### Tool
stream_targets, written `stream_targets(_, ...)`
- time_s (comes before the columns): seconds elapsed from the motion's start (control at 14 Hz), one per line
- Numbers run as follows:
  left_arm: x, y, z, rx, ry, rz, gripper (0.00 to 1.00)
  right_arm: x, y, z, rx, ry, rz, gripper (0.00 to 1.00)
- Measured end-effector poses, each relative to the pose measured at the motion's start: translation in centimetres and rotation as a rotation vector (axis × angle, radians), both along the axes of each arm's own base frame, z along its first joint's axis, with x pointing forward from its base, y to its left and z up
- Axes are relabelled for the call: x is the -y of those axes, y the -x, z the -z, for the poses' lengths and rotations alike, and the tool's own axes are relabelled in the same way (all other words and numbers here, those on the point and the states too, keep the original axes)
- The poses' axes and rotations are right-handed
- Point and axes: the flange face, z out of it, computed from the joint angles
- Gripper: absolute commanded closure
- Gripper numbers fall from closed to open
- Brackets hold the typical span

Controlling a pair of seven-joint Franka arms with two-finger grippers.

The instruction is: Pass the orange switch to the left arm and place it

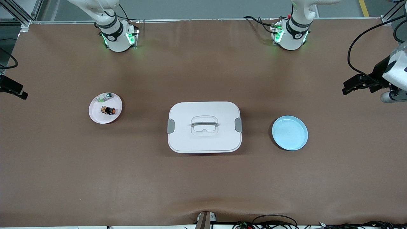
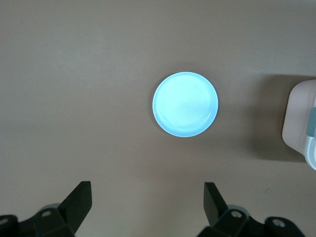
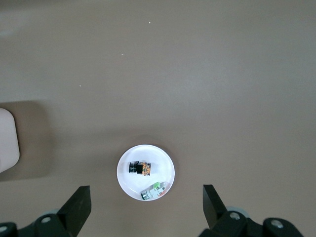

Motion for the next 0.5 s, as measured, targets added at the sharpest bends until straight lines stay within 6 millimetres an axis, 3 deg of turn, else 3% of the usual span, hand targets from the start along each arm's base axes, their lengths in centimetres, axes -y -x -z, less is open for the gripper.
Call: stream_targets(0.5,-0.04,-0.11,0.23,-0.004,0.0,-0.001,0.0,-0.43,-0.04,0.03,-0.003,0.011,-0.01,0.0)
